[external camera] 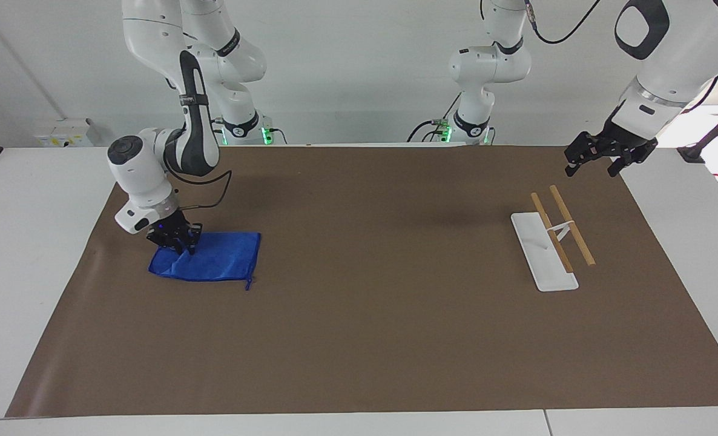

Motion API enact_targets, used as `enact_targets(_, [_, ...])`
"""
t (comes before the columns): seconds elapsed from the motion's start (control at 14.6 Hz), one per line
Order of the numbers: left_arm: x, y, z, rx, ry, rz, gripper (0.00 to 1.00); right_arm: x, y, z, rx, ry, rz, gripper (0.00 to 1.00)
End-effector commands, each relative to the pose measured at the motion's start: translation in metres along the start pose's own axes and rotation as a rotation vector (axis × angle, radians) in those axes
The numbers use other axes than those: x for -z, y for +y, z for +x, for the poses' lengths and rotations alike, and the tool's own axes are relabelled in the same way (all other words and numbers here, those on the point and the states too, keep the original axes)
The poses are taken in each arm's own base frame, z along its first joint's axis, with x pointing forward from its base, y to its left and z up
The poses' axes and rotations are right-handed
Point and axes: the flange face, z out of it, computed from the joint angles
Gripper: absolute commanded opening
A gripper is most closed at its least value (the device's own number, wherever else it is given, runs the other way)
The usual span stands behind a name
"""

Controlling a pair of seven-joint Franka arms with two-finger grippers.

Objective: Right arm passes towel to left arm to hang
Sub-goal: 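Lift the blue towel with the right gripper toward the left gripper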

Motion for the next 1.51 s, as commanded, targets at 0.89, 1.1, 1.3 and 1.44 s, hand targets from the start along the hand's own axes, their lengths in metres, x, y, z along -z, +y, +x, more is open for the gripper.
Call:
enact_targets(0.89, [0.000, -0.002, -0.005, -0.005, 0.010, 0.016, 1.00, 0.284, -0.231, 0.135, -0.543, 0.017, 0.412, 0.00])
enact_targets(1.1, [0.000, -0.002, -0.005, -0.005, 0.010, 0.016, 1.00, 0.287, -0.288, 0.136, -0.752, -0.010, 0.583, 0.00])
enact_targets(1.3, [0.000, -0.002, -0.005, -0.005, 0.010, 0.016, 1.00, 0.286, -0.353, 0.132, -0.985, -0.060, 0.723, 0.00])
enact_targets(1.44, [0.000, -0.002, -0.005, -0.005, 0.010, 0.016, 1.00, 0.280, -0.385, 0.130, -1.097, -0.123, 0.821, 0.00])
